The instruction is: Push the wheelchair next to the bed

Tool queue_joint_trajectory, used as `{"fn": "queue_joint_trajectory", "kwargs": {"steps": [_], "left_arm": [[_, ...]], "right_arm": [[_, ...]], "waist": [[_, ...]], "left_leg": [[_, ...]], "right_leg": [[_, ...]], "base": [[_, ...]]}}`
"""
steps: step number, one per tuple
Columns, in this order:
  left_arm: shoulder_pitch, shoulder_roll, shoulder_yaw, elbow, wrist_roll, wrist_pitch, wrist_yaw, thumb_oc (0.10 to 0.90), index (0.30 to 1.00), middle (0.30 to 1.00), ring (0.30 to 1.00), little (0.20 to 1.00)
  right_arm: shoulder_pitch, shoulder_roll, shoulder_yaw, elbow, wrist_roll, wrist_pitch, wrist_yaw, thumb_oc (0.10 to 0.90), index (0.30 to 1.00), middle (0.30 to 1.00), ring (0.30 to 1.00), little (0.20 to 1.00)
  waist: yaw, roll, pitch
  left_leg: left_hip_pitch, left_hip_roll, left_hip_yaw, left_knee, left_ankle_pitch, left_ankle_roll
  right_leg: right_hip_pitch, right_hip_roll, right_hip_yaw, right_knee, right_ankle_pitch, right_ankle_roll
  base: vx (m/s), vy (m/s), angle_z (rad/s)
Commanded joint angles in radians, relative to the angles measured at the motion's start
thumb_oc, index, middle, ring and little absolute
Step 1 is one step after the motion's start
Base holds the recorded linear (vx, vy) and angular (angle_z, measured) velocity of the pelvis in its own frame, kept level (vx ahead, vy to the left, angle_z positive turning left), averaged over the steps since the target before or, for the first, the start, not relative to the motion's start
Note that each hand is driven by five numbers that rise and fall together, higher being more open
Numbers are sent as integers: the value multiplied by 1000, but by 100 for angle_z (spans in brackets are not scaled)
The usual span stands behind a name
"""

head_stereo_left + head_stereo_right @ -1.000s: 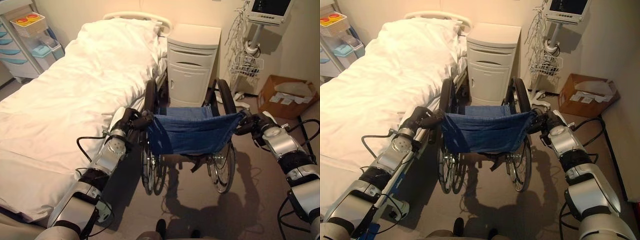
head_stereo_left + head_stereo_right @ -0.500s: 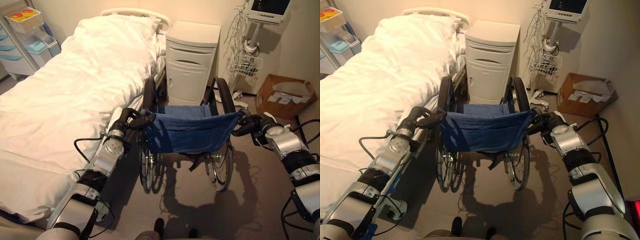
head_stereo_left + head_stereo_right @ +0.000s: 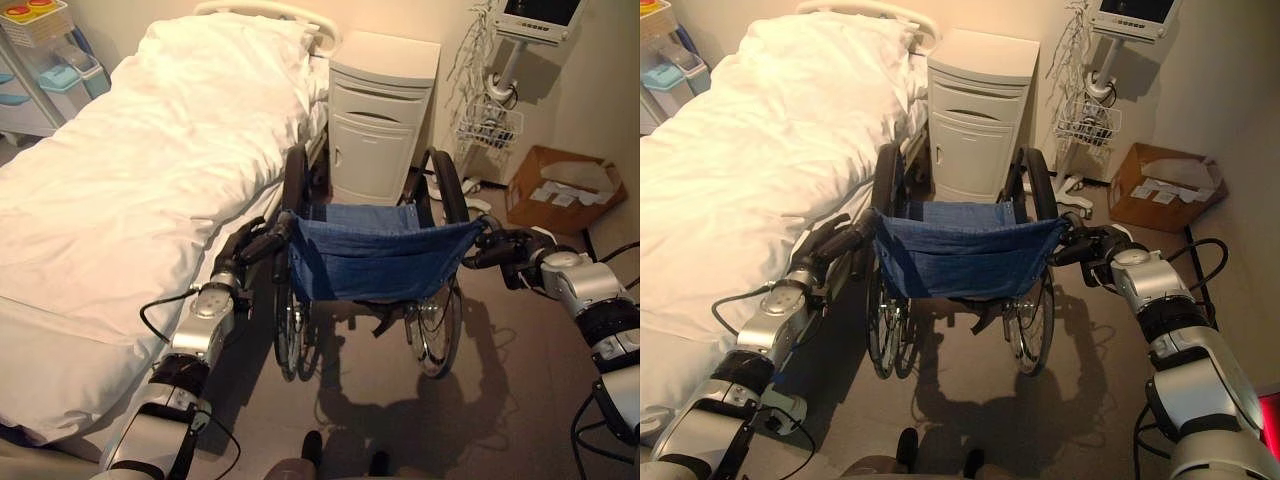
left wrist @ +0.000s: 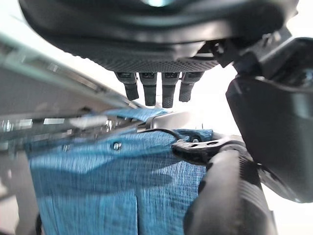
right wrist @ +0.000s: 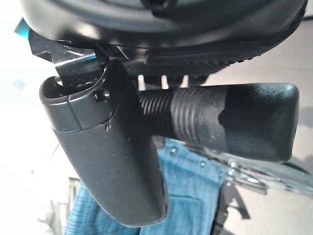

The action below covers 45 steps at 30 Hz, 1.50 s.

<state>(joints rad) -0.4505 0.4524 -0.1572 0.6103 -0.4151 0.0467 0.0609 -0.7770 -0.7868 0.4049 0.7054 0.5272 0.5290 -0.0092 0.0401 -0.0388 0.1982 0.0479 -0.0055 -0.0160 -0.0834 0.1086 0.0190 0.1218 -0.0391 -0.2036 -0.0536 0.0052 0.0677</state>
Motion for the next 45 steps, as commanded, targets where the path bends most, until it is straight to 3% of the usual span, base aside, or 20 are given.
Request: {"fn": "queue_joint_trajectory", "kwargs": {"steps": [1,7,13,18,25,33,45], "left_arm": [[179,2,-75,177,-50,21,-29,800,900,900,900,900],[253,-43,25,238,-324,-56,-116,800,900,900,900,900],[290,-47,74,297,-375,-86,-172,800,900,900,900,900],[299,-44,108,322,-443,-74,-184,800,900,900,900,900],[313,-51,127,344,-478,-67,-205,800,900,900,900,900],[332,-82,172,401,-550,-46,-230,800,900,900,900,900],[364,-91,171,437,-476,-38,-247,800,900,900,900,900]], "right_arm": [[-107,-95,-96,-108,86,-129,-7,800,900,900,900,900],[-32,-158,-198,-92,252,-167,-29,800,900,900,900,900],[28,-193,-299,-43,392,-193,-12,800,900,900,900,900],[68,-225,-365,-1,438,-201,17,800,900,900,900,900],[104,-242,-410,6,529,-203,46,800,900,900,900,900],[192,-227,-525,41,697,-163,84,800,900,900,900,900],[320,-249,-637,136,747,-75,213,800,900,900,900,900]], "waist": [[46,-37,-47],[38,-54,-60],[29,-61,-68],[19,-62,-73],[11,-63,-80],[-6,-69,-85],[-17,-82,-79]], "left_leg": [[14,-32,35,79,-152,21],[19,-27,41,74,-157,21],[25,-25,44,69,-165,22],[29,-24,49,64,-169,22],[26,-24,52,67,-170,23],[34,-22,62,61,-177,24],[26,-17,76,65,-178,25]], "right_leg": [[-84,-53,55,172,-13,68],[-77,-46,55,157,-23,58],[-76,-39,57,152,-34,52],[-77,-35,59,149,-39,51],[-79,-30,64,149,-43,48],[-81,-22,72,148,-42,47],[-97,-11,82,150,-31,48]], "base": [[0,0,0],[14,-25,1],[5,-8,0],[3,-9,-1],[-3,-14,0],[3,-14,0],[-2,-33,-7]]}}
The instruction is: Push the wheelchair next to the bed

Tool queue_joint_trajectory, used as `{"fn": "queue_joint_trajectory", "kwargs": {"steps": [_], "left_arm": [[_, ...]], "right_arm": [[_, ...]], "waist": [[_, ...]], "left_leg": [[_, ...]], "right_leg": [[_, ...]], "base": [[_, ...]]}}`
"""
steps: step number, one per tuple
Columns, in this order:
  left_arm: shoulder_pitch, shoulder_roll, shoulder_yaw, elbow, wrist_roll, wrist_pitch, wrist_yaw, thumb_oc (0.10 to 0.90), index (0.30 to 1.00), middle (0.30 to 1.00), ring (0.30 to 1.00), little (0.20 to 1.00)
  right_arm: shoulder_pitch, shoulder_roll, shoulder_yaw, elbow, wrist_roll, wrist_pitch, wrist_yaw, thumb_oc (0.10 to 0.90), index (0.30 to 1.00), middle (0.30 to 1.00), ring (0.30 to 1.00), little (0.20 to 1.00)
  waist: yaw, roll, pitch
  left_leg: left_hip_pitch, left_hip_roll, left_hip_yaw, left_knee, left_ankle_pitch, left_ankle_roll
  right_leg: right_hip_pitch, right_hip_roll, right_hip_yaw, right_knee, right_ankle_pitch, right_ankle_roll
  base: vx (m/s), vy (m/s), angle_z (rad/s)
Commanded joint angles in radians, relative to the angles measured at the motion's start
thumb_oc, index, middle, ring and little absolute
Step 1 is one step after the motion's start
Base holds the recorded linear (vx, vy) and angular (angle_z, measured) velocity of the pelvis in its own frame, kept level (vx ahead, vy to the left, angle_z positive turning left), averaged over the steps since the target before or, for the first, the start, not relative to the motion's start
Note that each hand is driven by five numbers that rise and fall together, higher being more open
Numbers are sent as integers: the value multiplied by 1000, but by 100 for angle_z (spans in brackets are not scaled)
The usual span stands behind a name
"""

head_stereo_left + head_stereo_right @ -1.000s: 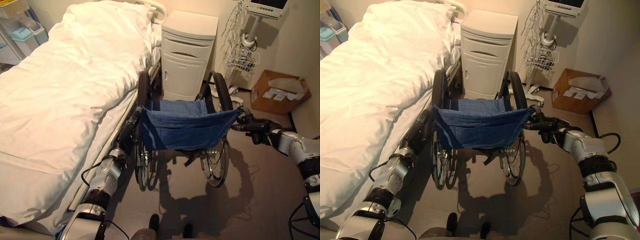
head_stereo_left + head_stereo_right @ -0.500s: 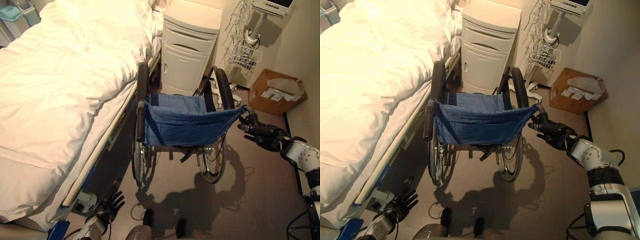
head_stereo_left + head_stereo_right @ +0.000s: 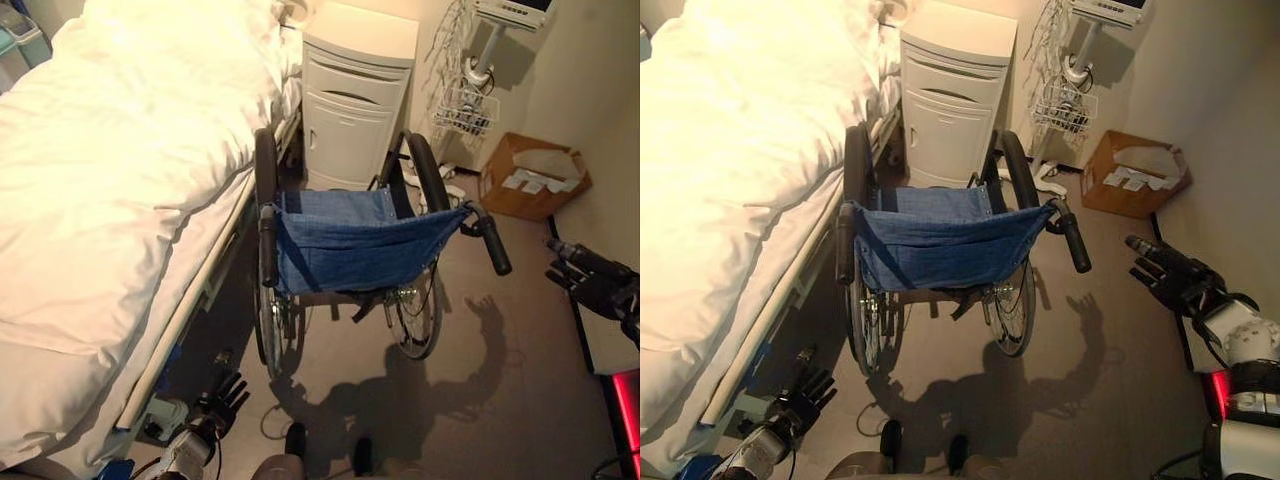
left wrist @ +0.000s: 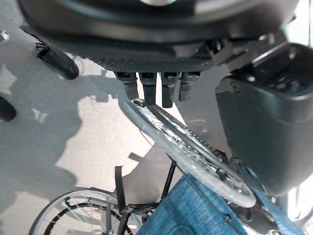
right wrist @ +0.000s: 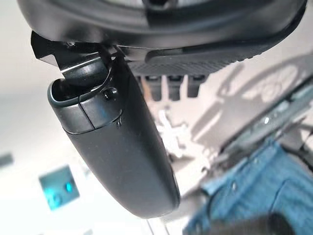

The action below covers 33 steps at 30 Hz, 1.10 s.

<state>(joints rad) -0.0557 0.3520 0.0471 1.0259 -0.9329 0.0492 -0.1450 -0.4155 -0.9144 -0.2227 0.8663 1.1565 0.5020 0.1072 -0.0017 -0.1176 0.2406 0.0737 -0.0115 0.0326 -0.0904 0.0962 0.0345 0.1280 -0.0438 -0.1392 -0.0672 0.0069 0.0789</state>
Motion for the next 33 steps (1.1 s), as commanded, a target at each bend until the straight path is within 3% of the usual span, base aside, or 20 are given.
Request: {"fn": "queue_joint_trajectory", "kwargs": {"steps": [1,8,11,14,16,20,21,23,24,26,29,33], "left_arm": [[-29,11,-34,25,42,-39,-47,800,900,900,900,900],[-27,3,-44,20,92,-36,-64,800,900,900,900,900],[-26,2,-59,19,172,-69,-52,800,900,900,900,900],[-18,-7,-87,7,273,-114,-37,800,900,900,900,900],[-11,-14,-105,-1,314,-142,-23,800,900,900,900,900],[17,-58,-191,-38,497,-260,10,800,900,900,900,900],[28,-74,-217,-53,514,-283,15,800,900,900,900,900],[32,-98,-244,-61,522,-315,18,800,900,900,900,900],[32,-101,-248,-62,521,-318,19,800,900,900,900,900],[38,-124,-266,-68,520,-333,18,800,900,900,900,900],[45,-149,-295,-80,516,-340,3,800,900,900,900,900],[41,-169,-348,-75,572,-376,-27,800,900,900,900,900]], "right_arm": [[-39,-123,-13,-31,111,-40,92,800,900,900,900,900],[3,-122,-33,-18,13,-28,125,800,900,900,900,900],[34,-92,-35,-31,-48,-65,154,800,900,900,900,900],[102,0,-23,-97,-83,-133,175,800,900,900,900,900],[133,72,-7,-123,-117,-197,160,800,900,900,900,900],[238,315,64,-177,-195,-415,144,800,900,900,900,900],[261,378,95,-172,-247,-488,141,800,900,900,900,900],[285,476,140,-147,-230,-593,137,800,900,900,900,900],[289,493,146,-143,-231,-608,134,800,900,900,900,900],[318,585,189,-121,-265,-700,127,800,900,900,900,900],[346,670,242,-83,-269,-768,118,800,900,900,900,900],[349,709,290,-4,-274,-785,176,800,900,900,900,900]], "waist": [[22,-3,-121],[15,-4,-117],[12,-2,-112],[9,5,-108],[9,10,-106],[14,27,-105],[16,35,-104],[19,45,-100],[20,46,-100],[19,55,-97],[16,66,-94],[12,83,-92]], "left_leg": [[-1,-11,29,73,-167,10],[-3,-11,34,77,-170,8],[-6,-12,32,81,-169,8],[-12,-14,28,82,-165,9],[-12,-17,27,81,-166,10],[-20,-21,23,87,-164,15],[-22,-23,22,92,-165,18],[-23,-25,20,98,-171,23],[-23,-25,19,98,-172,23],[-21,-29,16,99,-174,24],[-22,-33,10,103,-177,27],[-22,-38,7,108,-176,27]], "right_leg": [[-106,-5,20,166,-33,37],[-109,-4,22,170,-31,38],[-114,-1,26,167,-28,38],[-118,4,36,157,-28,34],[-119,5,38,153,-24,35],[-123,7,42,151,-24,33],[-124,7,43,153,-27,31],[-129,5,41,162,-32,31],[-129,4,40,163,-33,32],[-127,3,37,162,-35,31],[-128,0,36,167,-41,29],[-129,-2,35,174,-48,24]], "base": [[-12,-31,-4],[-3,-8,-3],[0,0,0],[-32,-3,-5],[-12,-9,-4],[-6,-4,-2],[0,0,0],[0,2,2],[0,0,0],[7,5,4],[8,25,5],[7,57,6]]}}
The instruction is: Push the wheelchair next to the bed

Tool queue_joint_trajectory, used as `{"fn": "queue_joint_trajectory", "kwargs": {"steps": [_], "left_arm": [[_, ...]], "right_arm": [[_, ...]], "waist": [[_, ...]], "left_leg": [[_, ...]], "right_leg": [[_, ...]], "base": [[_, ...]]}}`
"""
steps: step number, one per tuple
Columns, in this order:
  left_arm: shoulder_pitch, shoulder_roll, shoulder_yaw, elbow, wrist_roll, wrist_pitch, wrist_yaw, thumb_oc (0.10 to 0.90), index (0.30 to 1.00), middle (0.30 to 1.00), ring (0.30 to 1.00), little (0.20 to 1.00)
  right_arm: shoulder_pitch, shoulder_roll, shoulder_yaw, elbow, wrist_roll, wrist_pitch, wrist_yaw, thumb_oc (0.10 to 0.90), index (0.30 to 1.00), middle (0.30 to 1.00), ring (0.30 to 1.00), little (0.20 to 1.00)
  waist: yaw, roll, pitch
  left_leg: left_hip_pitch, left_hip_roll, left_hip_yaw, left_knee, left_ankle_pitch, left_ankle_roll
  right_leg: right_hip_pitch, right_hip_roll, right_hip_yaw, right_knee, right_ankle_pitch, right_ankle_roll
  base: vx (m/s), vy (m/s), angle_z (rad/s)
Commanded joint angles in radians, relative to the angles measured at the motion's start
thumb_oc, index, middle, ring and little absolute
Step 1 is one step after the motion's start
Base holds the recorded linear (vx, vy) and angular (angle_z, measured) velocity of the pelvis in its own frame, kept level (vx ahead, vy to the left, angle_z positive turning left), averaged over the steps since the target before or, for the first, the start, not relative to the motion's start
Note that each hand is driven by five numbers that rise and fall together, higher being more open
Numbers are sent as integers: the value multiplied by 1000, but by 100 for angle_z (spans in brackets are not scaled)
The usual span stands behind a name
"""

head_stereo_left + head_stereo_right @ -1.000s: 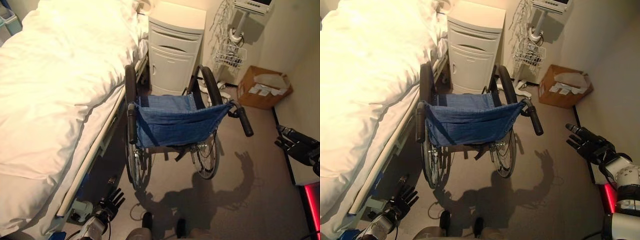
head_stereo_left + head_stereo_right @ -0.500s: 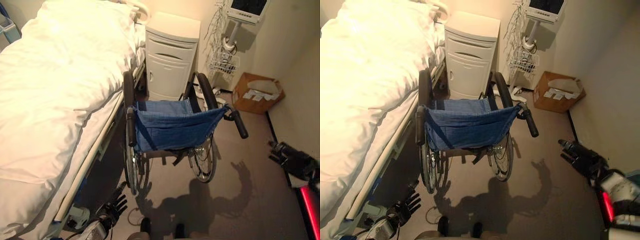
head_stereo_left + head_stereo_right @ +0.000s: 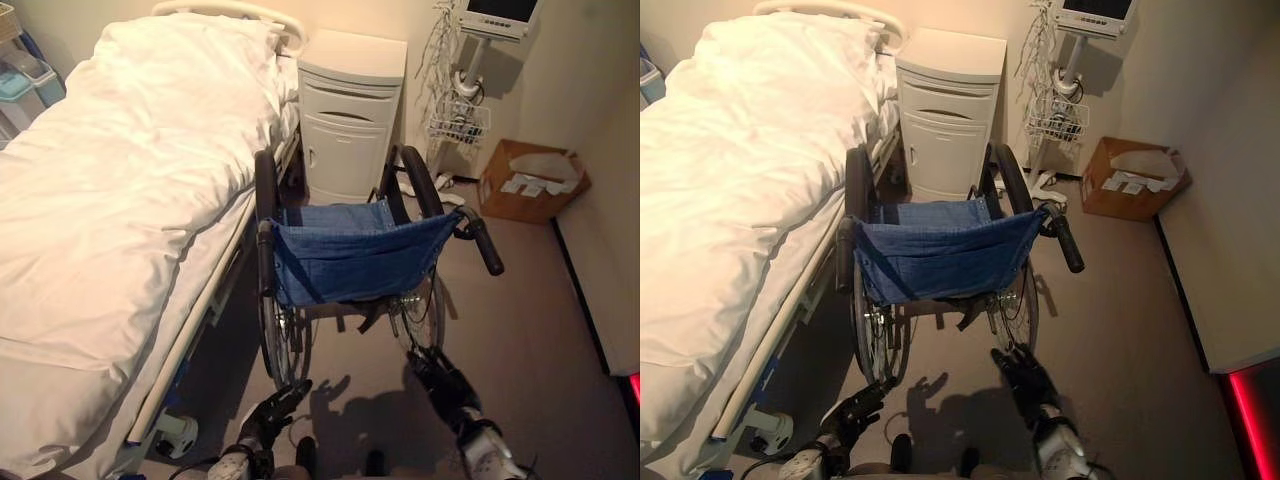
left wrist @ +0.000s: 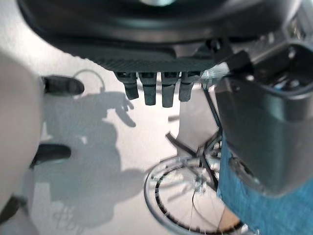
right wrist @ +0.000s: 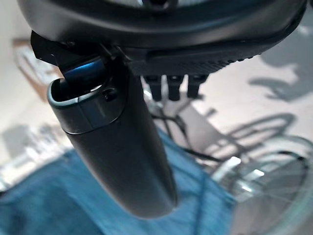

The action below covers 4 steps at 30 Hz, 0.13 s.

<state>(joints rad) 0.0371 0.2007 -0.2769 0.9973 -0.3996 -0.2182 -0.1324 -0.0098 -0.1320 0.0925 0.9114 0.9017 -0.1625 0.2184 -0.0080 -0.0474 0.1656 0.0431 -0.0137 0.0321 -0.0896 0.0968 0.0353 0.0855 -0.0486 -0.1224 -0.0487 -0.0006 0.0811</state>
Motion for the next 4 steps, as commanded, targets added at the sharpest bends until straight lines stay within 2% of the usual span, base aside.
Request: {"fn": "queue_joint_trajectory", "kwargs": {"steps": [1,4], "left_arm": [[-52,-20,-33,-47,37,-116,-47,800,900,900,900,900],[-56,-28,-58,-69,21,-117,-55,800,900,900,900,900]], "right_arm": [[-51,-65,-13,-38,-23,-108,76,800,900,900,900,900],[-32,-34,44,-18,-84,-84,81,800,900,900,900,900]], "waist": [[15,17,-18],[3,34,-16]], "left_leg": [[9,-37,7,108,-177,26],[7,-41,6,115,-178,26]], "right_leg": [[-87,3,19,157,-42,22],[-90,4,24,168,-51,17]], "base": [[7,57,3],[3,100,-1]]}}
